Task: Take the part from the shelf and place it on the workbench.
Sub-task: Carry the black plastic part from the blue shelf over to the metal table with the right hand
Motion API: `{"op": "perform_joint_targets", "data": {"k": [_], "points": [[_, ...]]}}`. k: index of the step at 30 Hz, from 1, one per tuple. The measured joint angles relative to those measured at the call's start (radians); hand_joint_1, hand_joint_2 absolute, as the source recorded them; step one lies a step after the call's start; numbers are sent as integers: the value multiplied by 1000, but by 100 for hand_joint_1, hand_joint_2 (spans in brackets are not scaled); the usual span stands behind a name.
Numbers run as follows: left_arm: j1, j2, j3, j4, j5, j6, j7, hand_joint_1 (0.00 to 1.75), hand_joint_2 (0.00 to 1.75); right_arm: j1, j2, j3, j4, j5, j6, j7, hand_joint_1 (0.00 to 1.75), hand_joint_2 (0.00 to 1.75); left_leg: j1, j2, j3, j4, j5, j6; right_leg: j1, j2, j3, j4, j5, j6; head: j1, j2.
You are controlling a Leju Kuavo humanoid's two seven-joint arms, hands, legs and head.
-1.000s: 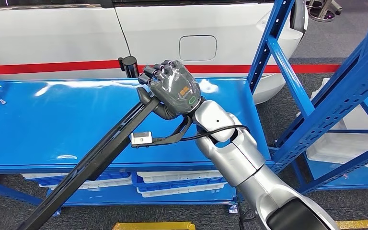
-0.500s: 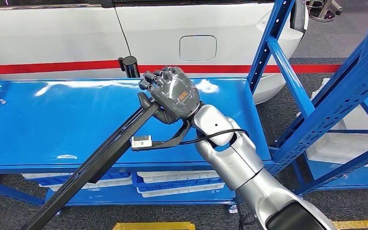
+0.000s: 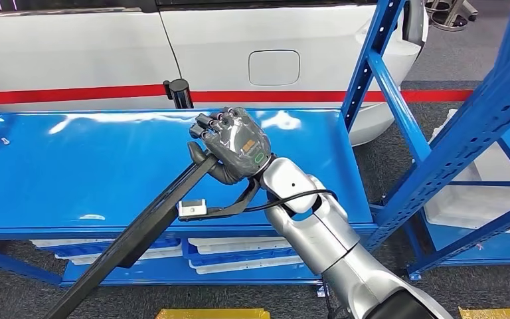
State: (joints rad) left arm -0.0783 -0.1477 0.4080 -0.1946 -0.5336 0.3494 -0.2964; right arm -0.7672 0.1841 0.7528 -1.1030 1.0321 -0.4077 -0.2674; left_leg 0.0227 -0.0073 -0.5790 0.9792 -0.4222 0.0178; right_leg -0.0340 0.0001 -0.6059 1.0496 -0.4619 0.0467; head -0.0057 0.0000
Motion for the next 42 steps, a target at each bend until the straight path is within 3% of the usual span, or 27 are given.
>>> {"op": "perform_joint_targets", "data": {"k": [2, 4, 6, 9, 10, 11, 12, 13, 14, 16, 19, 21, 22, 25, 26, 27, 28, 30, 32, 35, 37, 40, 41, 42], "points": [[0, 2, 0, 0, -1, 0, 0, 0, 175, 0, 3, 0, 1, -1, 0, -1, 175, 0, -1, 0, -6, 13, -8, -17, 4, 1, 24, -42, 13, -14, 0, 0], [-1, 2, 0, 0, -1, 0, 0, 0, 175, 0, 6, 0, 2, -2, 1, -1, 175, 0, 2, 1, -9, 16, -9, -27, 7, 3, 20, -37, 15, -31, -3, 0], [-1, 3, 0, 0, -2, 2, 1, 0, 175, 0, 10, 0, 4, -5, 1, -3, 175, 0, 8, 4, -22, 44, -32, -33, 5, 3, 18, -37, 18, -43, -5, 0], [-1, 5, 0, 0, -5, 3, 4, 0, 175, 1, 17, 2, 11, -8, 1, -11, 175, 0, 9, 5, -102, 216, -127, -40, 10, 2, 15, -38, 20, -54, -9, 0], [0, 5, 0, 0, -5, 3, 5, 0, 175, 1, 19, 4, 15, -7, 2, -14, 175, 0, 9, 5, -131, 274, -149, -40, 13, 2, 14, -37, 21, -55, -9, 0], [0, 5, 0, 0, -5, 4, 6, 0, 175, 2, 20, 5, 20, -6, 2, -17, 175, 0, 9, 5, -147, 305, -154, -38, 16, 2, 13, -37, 21, -56, -9, 0], [0, 5, 0, 0, -4, 4, 7, 0, 175, 3, 22, 7, 24, -4, 2, -19, 175, 0, 8, 5, -144, 298, -139, -33, 20, 2, 13, -37, 21, -56, -9, 0], [0, 6, 1, 0, -3, 4, 5, 0, 175, 4, 25, 8, 28, -3, 2, -20, 175, 0, 6, 5, -120, 251, -108, -26, 23, 2, 14, -37, 21, -56, -10, 0], [0, 6, 1, 0, -3, 4, 2, 0, 175, 4, 29, 9, 30, -1, 2, -21, 175, 0, 2, 5, -82, 179, -74, -15, 25, 3, 16, -38, 21, -56, -9, 0], [-2, 8, 1, 0, -5, 2, -6, 0, 175, 4, 34, 9, 32, 3, 2, -17, 175, 0, -8, 9, -23, 65, -34, 1, 30, 3, 17, -38, 21, -55, -9, 0], [-4, 10, 1, 0, -9, -5, -9, 0, 175, 6, 35, 8, 34, 5, 2, -12, 175, 0, -18, 11, -10, 32, -27, 11, 31, -1, 16, -43, 23, -48, -10, 0], [-4, 10, 2, 0, -10, -8, -9, 0, 175, 6, 34, 7, 33, 6, 2, -12, 175, 0, -15, 12, -3, 13, -14, 18, 32, -2, 9, -31, 15, -42, -8, 0], [-4, 9, 2, 0, -11, -10, -9, 0, 175, 7, 33, 7, 33, 7, 2, -12, 175, 0, -14, 13, 1, 4, -7, 23, 33, -1, -6, -1, -2, -42, -7, 0], [-5, 8, 2, 0, -15, -14, -8, 0, 175, 16, 26, 6, 34, 10, 4, -10, 175, 0, -14, 14, -1, -2, -1, 29, 31, 0, -96, 189, -82, -50, -4, 0], [-5, 8, 2, 0, -16, -14, -7, 0, 175, 20, 24, 6, 34, 12, 5, -9, 175, 0, -14, 14, -2, -1, -1, 29, 30, 0, -115, 231, -94, -46, -3, 0], [-5, 8, 2, 0, -18, -14, -7, 0, 175, 24, 22, 6, 35, 14, 7, -9, 175, 0, -14, 13, -3, 1, -1, 29, 29, -1, -113, 231, -88, -39, -3, 0], [-4, 8, 2, 0, -19, -14, -6, 0, 175, 25, 20, 6, 35, 15, 8, -8, 175, 0, -14, 12, -3, 3, -2, 28, 27, -1, -91, 190, -69, -31, -3, 0], [-5, 7, 2, 0, -21, -13, -6, 0, 175, 26, 20, 6, 36, 16, 10, -7, 175, 0, -16, 9, -4, 11, -5, 22, 26, -1, -14, 45, -19, -20, -2, 0], [-5, 7, 2, 0, -21, -12, -6, 0, 175, 26, 20, 6, 36, 18, 12, -5, 175, 0, -18, 8, -8, 19, -9, 12, 27, -1, 30, -42, 8, -27, -2, 0], [-5, 6, 2, 0, -21, -12, -7, 0, 175, 25, 22, 5, 36, 20, 16, -3, 175, 0, -15, 8, -13, 21, -8, -6, 24, 0, 34, -55, 19, -45, -2, 0], [-5, 7, 2, 0, -21, -11, -8, 0, 175, 25, 24, 5, 36, 21, 17, -3, 175, 0, -11, 7, -30, 58, -39, -17, 14, -1, 34, -61, 27, -58, -5, 0], [-4, 8, 2, 0, -21, -10, -9, 0, 175, 28, 27, 5, 36, 21, 17, -3, 175, 0, -2, 6, -110, 237, -138, -35, 11, -2, 29, -62, 31, -63, -12, 0], [-4, 8, 2, 0, -21, -10, -9, 0, 175, 31, 27, 6, 36, 22, 17, -3, 175, 0, 1, 6, -130, 284, -154, -40, 11, -2, 28, -62, 31, -63, -12, 0], [-3, 8, 2, 0, -21, -10, -9, 0, 175, 34, 27, 6, 36, 22, 17, -3, 175, 0, 4, 7, -135, 296, -150, -42, 11, -3, 27, -62, 31, -62, -12, 0]]}}
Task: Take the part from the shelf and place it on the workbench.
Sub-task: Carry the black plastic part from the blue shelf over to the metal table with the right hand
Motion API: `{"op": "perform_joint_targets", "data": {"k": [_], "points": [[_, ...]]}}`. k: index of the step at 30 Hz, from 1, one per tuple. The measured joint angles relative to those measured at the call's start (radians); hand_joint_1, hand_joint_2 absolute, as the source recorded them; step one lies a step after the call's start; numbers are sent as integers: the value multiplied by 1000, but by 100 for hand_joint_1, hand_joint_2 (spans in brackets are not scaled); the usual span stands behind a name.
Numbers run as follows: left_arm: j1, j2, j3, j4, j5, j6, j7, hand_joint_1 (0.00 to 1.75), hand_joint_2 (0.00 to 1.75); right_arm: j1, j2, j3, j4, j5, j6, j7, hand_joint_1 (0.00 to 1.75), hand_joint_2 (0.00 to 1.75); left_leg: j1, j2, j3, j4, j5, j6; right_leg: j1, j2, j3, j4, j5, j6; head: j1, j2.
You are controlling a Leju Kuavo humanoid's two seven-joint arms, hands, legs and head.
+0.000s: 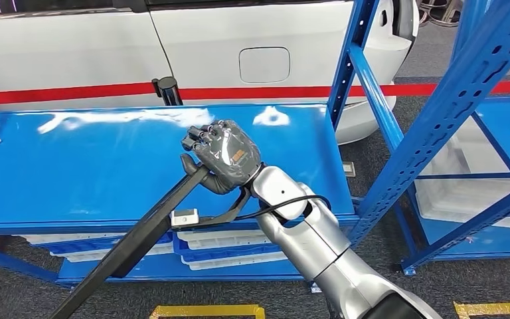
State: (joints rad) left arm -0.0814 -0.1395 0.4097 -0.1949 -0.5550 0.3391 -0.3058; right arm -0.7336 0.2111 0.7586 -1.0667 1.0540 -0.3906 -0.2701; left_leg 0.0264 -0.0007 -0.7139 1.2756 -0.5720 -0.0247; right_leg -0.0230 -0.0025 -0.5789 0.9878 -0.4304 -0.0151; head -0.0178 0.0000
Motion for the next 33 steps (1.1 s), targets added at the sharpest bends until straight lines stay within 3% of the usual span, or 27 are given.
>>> {"op": "perform_joint_targets", "data": {"k": [1, 3, 5, 9, 11, 13, 14, 15, 16, 17, 19, 21, 22, 24, 25, 26, 28, 30, 31, 33], "points": [[0, 0, 0, 0, 0, 0, 0, 0, 175, 2, 0, 0, 0, 0, 0, 0, 175, 0, 3, 1, 16, -28, 23, -2, -1, 0, 0, 0, 0, 1, 0, 0], [0, 1, 0, 0, 0, 0, -1, 0, 175, 3, 1, 0, 0, 1, 0, 0, 175, 0, 9, 2, 90, -162, 86, -4, -1, 1, 1, 2, 2, 4, -2, 0], [-1, 1, 0, 0, 0, 1, -1, 0, 175, 1, 2, 0, 0, 3, 0, 0, 175, 0, 7, -1, 140, -260, 116, 3, 4, 2, -2, 3, 4, 13, -2, 0], [-1, 1, 0, 0, -1, 2, -1, 0, 175, 1, 3, -1, 0, 8, 0, 0, 175, 0, -4, -3, 139, -280, 128, 37, 7, 2, -17, 9, 5, 40, 2, 0], [-2, 0, 0, 0, -1, 3, -1, 0, 175, 1, 2, -3, 0, 8, 0, 0, 175, 0, -6, -1, 136, -289, 140, 56, 9, 2, -53, 82, -38, 35, 6, 0], [-2, 0, 0, 0, -2, 3, -1, 0, 175, 4, -1, -3, 0, 8, 0, 0, 175, 0, -13, -1, 128, -289, 146, 66, 9, 2, -116, 224, -103, 23, 9, 0], [-2, 0, 0, 0, -2, 3, -1, 0, 175, 6, -3, -3, 1, 9, 0, 0, 175, 0, -16, -1, 123, -288, 149, 69, 9, 2, -139, 280, -123, 21, 10, 0], [-1, -1, 0, 0, -2, 3, -1, 0, 175, 8, -5, -3, 1, 9, 0, 0, 175, 0, -19, -1, 120, -288, 151, 71, 9, 2, -145, 303, -131, 24, 10, 0], [-1, -1, 0, 0, -2, 3, -1, 0, 175, 10, -6, -3, 1, 9, 0, 0, 175, 0, -22, -2, 117, -288, 154, 71, 10, 2, -128, 281, -121, 28, 11, 0], [-1, -1, 0, 0, -2, 3, -1, 0, 175, 10, -7, -3, 1, 9, 0, 0, 175, 0, -25, -3, 116, -287, 155, 71, 12, 2, -90, 218, -100, 33, 12, 0], [-1, -1, 0, 0, -2, 3, -1, 0, 175, 8, -7, -3, 1, 9, 0, 0, 175, 0, -30, -4, 114, -283, 157, 68, 17, 2, -3, 69, -59, 31, 12, 0], [-2, -2, 0, 0, -2, 3, -1, 0, 175, 6, -6, -3, 1, 9, 0, 0, 175, 0, -33, -3, 111, -280, 159, 60, 23, 2, 31, 3, -42, 19, 10, 0], [-2, -2, 0, 0, -2, 4, -1, 0, 175, 5, -5, -4, 1, 9, 0, 0, 175, 0, -33, -3, 110, -281, 161, 54, 25, 3, 30, 3, -37, 14, 10, 0], [-2, -3, 0, 0, -2, 4, -1, 0, 175, 4, -4, -4, 1, 9, 0, 0, 175, 0, -28, -3, 105, -275, 159, 43, 16, 2, 30, -3, -26, 3, 9, 0], [-1, -2, 0, 0, -2, 4, -1, 0, 175, 3, -3, -4, 1, 9, 0, 0, 175, 0, -26, -3, 96, -257, 143, 36, 11, 2, 30, -7, -21, -3, 8, 0], [-1, -2, 0, 0, -2, 4, -1, 0, 175, 2, -2, -3, 1, 9, 0, 0, 175, 0, -22, -3, 80, -220, 115, 30, 6, 1, 29, -10, -16, -8, 7, 0], [-1, -2, 0, 0, -2, 4, -1, 0, 175, 4, 0, -3, 2, 9, 1, 0, 175, 0, -14, -3, 27, -95, 40, 15, 7, -1, 22, -10, -10, -12, 4, 0], [1, -1, 0, 0, -3, 4, -1, 0, 175, 8, 1, -3, 5, 7, 2, -3, 175, 0, -6, -2, -11, 0, 4, 4, 7, -2, 15, -8, -7, -11, 4, 0], [3, -1, 0, 0, -4, 4, -1, 0, 175, 11, 1, -3, 7, 6, 1, -5, 175, 0, -1, -2, -5, -2, 13, 0, 6, -2, 13, -7, -6, -9, 4, 0], [4, 1, 0, 0, -7, 5, -1, 0, 175, 12, 1, -3, 10, 5, -1, -11, 175, 0, 8, 0, 62, -114, 72, -6, 4, -2, 10, -3, -5, -5, 4, 0]]}}
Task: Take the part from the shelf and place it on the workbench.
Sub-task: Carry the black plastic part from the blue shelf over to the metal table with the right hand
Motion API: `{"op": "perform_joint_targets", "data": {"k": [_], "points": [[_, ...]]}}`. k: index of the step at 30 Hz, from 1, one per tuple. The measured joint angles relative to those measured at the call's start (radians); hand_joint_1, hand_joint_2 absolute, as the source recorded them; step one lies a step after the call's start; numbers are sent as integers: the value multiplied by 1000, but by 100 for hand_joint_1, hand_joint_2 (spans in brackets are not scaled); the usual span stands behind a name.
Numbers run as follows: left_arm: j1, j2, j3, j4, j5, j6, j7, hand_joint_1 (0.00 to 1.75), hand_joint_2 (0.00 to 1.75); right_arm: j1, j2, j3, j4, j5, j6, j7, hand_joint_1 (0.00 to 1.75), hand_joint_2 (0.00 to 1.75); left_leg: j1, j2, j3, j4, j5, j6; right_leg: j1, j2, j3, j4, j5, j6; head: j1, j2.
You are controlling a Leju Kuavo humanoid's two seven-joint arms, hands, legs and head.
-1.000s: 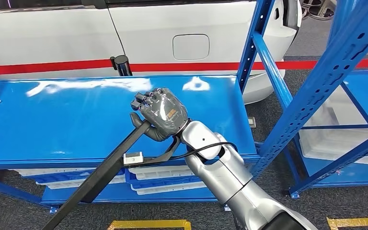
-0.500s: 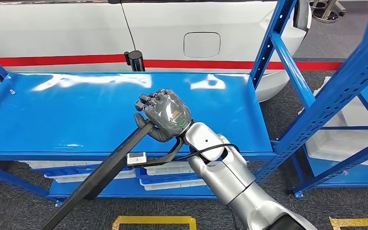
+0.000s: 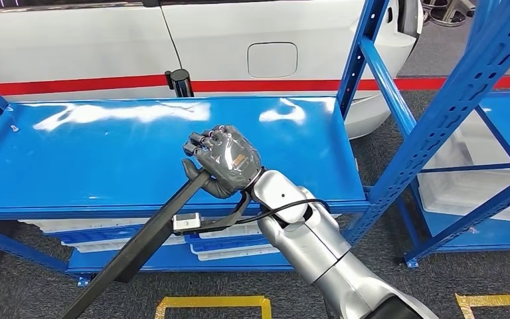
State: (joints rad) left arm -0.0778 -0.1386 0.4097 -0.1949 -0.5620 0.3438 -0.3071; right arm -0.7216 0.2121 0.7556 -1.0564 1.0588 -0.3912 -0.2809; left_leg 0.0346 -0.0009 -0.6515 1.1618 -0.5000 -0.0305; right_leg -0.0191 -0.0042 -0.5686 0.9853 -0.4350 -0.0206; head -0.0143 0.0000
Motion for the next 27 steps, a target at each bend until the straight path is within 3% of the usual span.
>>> {"op": "perform_joint_targets", "data": {"k": [2, 3, 6, 7, 9, 11, 12, 13, 14, 16, 18, 20, 22, 24, 26, 27], "points": [[-2, 1, 0, 0, -2, 1, 0, 0, 175, -2, 2, -1, 1, -2, 0, -3, 175, 0, 1, -1, 67, -121, 40, 2, 5, 1, -5, 6, 0, 8, 0, 0], [-3, 1, 0, 0, -3, 2, 0, 0, 175, -3, 3, -2, 1, -3, -1, -5, 175, 0, -1, -2, 79, -149, 45, 6, 8, 1, -9, 9, 2, 14, 1, 0], [-4, 0, 0, 0, -4, 3, 0, 0, 175, -3, 5, -4, 1, -5, -2, -6, 175, 0, -10, -3, 73, -158, 53, 32, 8, 2, -20, 10, 6, 34, 3, 0], [-4, 0, 0, 0, -4, 3, 0, 0, 175, -4, 5, -5, 1, -6, -2, -6, 175, 0, -11, -3, 72, -162, 59, 43, 8, 2, -29, 23, -3, 37, 3, 0], [-5, -2, 0, 0, -4, 3, 0, 0, 175, -4, 4, -6, 1, -6, -3, -7, 175, 0, -11, 0, 66, -168, 70, 61, 7, 2, -71, 114, -54, 29, 6, 0], [-5, -2, 0, 0, -4, 3, 0, 0, 175, 0, 1, -6, 4, -7, -5, -7, 175, 0, -15, 0, 56, -168, 77, 69, 7, 3, -132, 256, -117, 19, 9, 0], [-5, -2, 0, 0, -4, 3, 0, 0, 175, 4, -1, -6, 6, -7, -5, -8, 175, 0, -17, -1, 51, -168, 81, 71, 6, 3, -150, 303, -133, 20, 10, 0], [-4, -2, 0, 0, -4, 3, 0, 0, 175, 7, -3, -6, 8, -7, -5, -8, 175, 0, -18, -1, 47, -167, 84, 71, 6, 3, -149, 312, -135, 25, 10, 0], [-4, -2, 0, 0, -4, 3, 0, 0, 175, 10, -4, -6, 9, -7, -6, -9, 175, 0, -19, -2, 44, -166, 86, 69, 6, 3, -126, 279, -122, 31, 11, 0], [-4, -3, 0, 0, -4, 3, 0, 0, 175, 10, -5, -6, 11, -7, -7, -10, 175, 0, -21, -3, 39, -162, 90, 63, 8, 3, -38, 129, -79, 40, 11, 0], [-5, -3, 0, 0, -4, 3, 0, 0, 175, 10, -3, -6, 11, -7, -8, -11, 175, 0, -25, -3, 34, -157, 92, 55, 12, 3, 18, 27, -52, 36, 11, 0], [-5, -4, 0, 0, -4, 3, 0, 0, 175, 9, -2, -6, 11, -7, -9, -11, 175, 0, -25, -2, 30, -156, 98, 43, 17, 4, 20, 17, -43, 25, 10, 0], [-5, -4, 0, 0, -4, 3, 0, 0, 175, 9, -2, -6, 11, -7, -11, -11, 175, 0, -19, -2, 22, -147, 91, 31, 9, 4, 16, 15, -32, 12, 10, 0], [-5, -3, 0, 0, -4, 3, -2, 0, 175, 9, 1, -5, 11, -6, -11, -12, 175, 0, -15, -2, -7, -80, 37, 22, 1, 2, 9, 12, -21, -1, 6, 0], [-5, -3, 1, 0, -4, 3, -4, 0, 175, 10, 3, -5, 12, -6, -11, -13, 175, 0, -13, -2, -58, 46, -39, 12, 5, 1, -2, 13, -14, -7, 2, 0], [-5, -3, 1, 0, -4, 3, -5, 0, 175, 12, 3, -5, 14, -6, -11, -14, 175, 0, -12, -2, -77, 97, -61, 10, 7, 1, -8, 15, -10, -8, 1, 0]]}}
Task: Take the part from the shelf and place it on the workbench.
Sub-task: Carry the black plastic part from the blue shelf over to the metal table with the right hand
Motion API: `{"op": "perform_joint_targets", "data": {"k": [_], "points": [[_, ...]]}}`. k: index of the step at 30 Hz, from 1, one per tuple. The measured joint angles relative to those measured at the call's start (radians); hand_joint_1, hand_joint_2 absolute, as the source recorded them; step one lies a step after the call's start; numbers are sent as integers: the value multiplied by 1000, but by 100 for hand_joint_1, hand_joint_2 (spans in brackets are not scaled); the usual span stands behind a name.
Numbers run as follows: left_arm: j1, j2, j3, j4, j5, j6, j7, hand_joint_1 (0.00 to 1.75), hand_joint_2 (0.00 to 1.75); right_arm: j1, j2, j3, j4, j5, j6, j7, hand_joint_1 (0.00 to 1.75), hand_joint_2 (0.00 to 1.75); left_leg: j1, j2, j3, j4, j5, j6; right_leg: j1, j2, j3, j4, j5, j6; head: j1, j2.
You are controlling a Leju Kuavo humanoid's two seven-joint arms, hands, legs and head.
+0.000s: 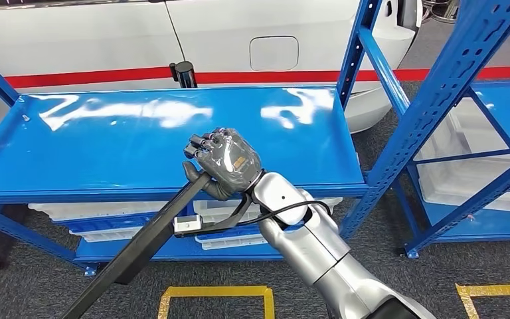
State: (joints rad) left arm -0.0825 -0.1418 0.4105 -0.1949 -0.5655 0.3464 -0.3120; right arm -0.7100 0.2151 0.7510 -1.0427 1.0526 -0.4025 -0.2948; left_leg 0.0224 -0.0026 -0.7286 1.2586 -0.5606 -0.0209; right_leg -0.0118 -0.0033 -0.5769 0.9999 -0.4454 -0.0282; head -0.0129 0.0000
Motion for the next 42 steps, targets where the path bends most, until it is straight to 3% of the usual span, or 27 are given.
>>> {"op": "perform_joint_targets", "data": {"k": [1, 2, 5, 6, 8, 10, 11, 13, 15, 16, 17, 19, 21, 22, 25, 27, 29, 30, 31, 32, 34, 36, 37, 40, 42], "points": [[0, 0, 0, 0, 0, 0, -1, 0, 175, 2, 0, 0, 1, 0, 0, 0, 175, 0, 0, 0, -3, 19, -4, -1, 2, 0, -7, 2, 3, 0, 0, 0], [0, 0, 0, 0, 0, 0, -1, 0, 175, 3, 0, 0, 3, 0, 0, -1, 175, 0, 0, 0, 16, -2, 11, 1, 3, 0, -12, 6, 6, 1, 0, 0], [-1, 2, 0, 0, 0, 0, -2, 0, 175, 3, 1, 0, 4, 0, 0, -2, 175, 0, -3, 0, 137, -192, 78, 14, 6, 1, -20, 12, 11, 8, 1, 0], [-2, 2, 0, 0, 0, 0, -2, 0, 175, 3, 2, 0, 4, 0, 0, -2, 175, 0, -7, 0, 159, -229, 87, 20, 8, 1, -20, 12, 13, 12, 0, 0], [-3, 2, 0, 0, 0, 1, -4, 0, 175, 3, 6, 0, 4, 0, -1, -4, 175, 0, -15, -1, 162, -242, 94, 33, 9, 0, -21, 8, 21, 24, 0, 0], [-4, 2, 0, 0, 0, 2, -7, 0, 175, 2, 8, 0, 4, 0, -1, -5, 175, 0, -12, 2, 160, -256, 109, 48, 10, 1, -28, 10, 19, 34, 0, 0], [-4, 2, 0, 0, 0, 2, -8, 0, 175, 2, 7, -1, 5, -1, -2, -5, 175, 0, -10, 4, 158, -264, 119, 57, 11, 1, -38, 27, 5, 35, 0, 0], [-6, 1, 0, 0, 0, 2, -10, 0, 175, 2, 6, -1, 7, -1, -2, -5, 175, 0, -8, 7, 146, -273, 136, 68, 9, 2, -80, 127, -60, 31, 3, 0], [-6, 1, 1, 0, 0, 2, -10, 0, 175, 4, 4, -1, 11, -1, -2, -6, 175, 0, -8, 8, 126, -273, 150, 69, 5, 2, -125, 261, -127, 31, 4, 0], [-6, 1, 1, 0, 0, 2, -10, 0, 175, 6, 2, -1, 12, -1, -2, -6, 175, 0, -8, 8, 116, -272, 157, 67, 2, 2, -128, 292, -140, 38, 5, 0], [-5, 0, 1, 0, 0, 2, -10, 0, 175, 6, 1, -1, 14, -1, -2, -6, 175, 0, -8, 7, 108, -272, 164, 64, -1, 2, -111, 283, -137, 47, 5, 0], [-6, -1, 0, 0, 0, 2, -10, 0, 175, 7, 0, -1, 15, -1, -3, -6, 175, 0, -7, 7, 95, -268, 174, 56, -8, 1, -19, 151, -102, 65, 6, 0], [-6, -2, 0, -1, 0, 2, -10, 0, 175, 6, 1, -1, 15, -1, -3, -6, 175, 0, -8, 5, 85, -262, 184, 43, -7, 5, 61, 29, -74, 67, 7, 0], [-6, -2, 0, -1, 0, 2, -11, 0, 175, 6, 1, -2, 15, -1, -3, -6, 175, 0, -9, 5, 81, -259, 189, 37, -5, 7, 72, 5, -70, 62, 8, 0], [-6, -1, 1, -1, -1, 0, -11, 0, 175, 6, 1, -2, 17, -1, -5, -8, 175, 0, -7, 2, 68, -252, 196, 22, -9, 9, 54, 5, -58, 41, 7, 0], [-5, 0, 1, -1, -3, 0, -11, 0, 175, 5, 3, -2, 19, 0, -7, -9, 175, 0, -2, 2, 45, -205, 141, 13, -14, 5, 40, 5, -40, 19, 3, 0], [-6, 0, 1, 0, -6, 0, -11, 0, 175, 4, 4, -3, 22, 1, -9, -10, 175, 0, 0, 2, 6, -87, 45, 6, -9, 4, 19, 6, -21, 5, 0, 0], [-6, 0, 1, 0, -7, 0, -11, 0, 175, 4, 4, -3, 24, 1, -10, -10, 175, 0, 0, 2, -10, -24, 12, 3, -6, 3, 6, 7, -11, 3, -1, 0], [-6, 1, 1, 0, -8, 0, -11, 0, 175, 4, 4, -3, 27, 2, -10, -10, 175, 0, 0, 2, -16, 18, -3, 3, -4, 3, -7, 8, -2, 2, -1, 0], [-6, 1, 1, 0, -9, 0, -11, 0, 175, 4, 4, -3, 29, 2, -10, -11, 175, 0, 0, 2, -3, 28, 2, 3, -2, 3, -20, 9, 7, 3, -1, 0], [-7, 1, 1, -1, -9, 0, -11, 0, 175, 4, 4, -3, 32, 2, -11, -12, 175, 0, 0, 1, 77, -57, 42, 11, 1, 4, -39, 10, 22, 7, -1, 0], [-12, 2, 1, -1, -9, 2, -11, 0, 175, 3, 6, -5, 34, 2, -15, -16, 175, 0, -4, 0, 174, -187, 55, 24, 4, 4, -51, 10, 36, 15, 0, 0], [-14, 3, 2, -2, -9, 4, -11, 0, 175, 2, 7, -7, 35, 1, -18, -18, 175, 0, -8, -1, 200, -228, 53, 30, 4, 4, -53, 10, 43, 22, 0, 0], [-18, 3, 4, -2, -9, 7, -9, 0, 175, 0, 9, -10, 40, -1, -25, -23, 175, 0, -16, 1, 203, -257, 68, 49, 4, 2, -56, 5, 60, 42, -2, 0], [-20, 1, 6, -2, -9, 8, -6, 0, 175, -1, 8, -14, 43, -2, -29, -24, 175, 0, -13, 7, 190, -271, 95, 64, 5, 3, -76, 40, 24, 41, 0, 0]]}}
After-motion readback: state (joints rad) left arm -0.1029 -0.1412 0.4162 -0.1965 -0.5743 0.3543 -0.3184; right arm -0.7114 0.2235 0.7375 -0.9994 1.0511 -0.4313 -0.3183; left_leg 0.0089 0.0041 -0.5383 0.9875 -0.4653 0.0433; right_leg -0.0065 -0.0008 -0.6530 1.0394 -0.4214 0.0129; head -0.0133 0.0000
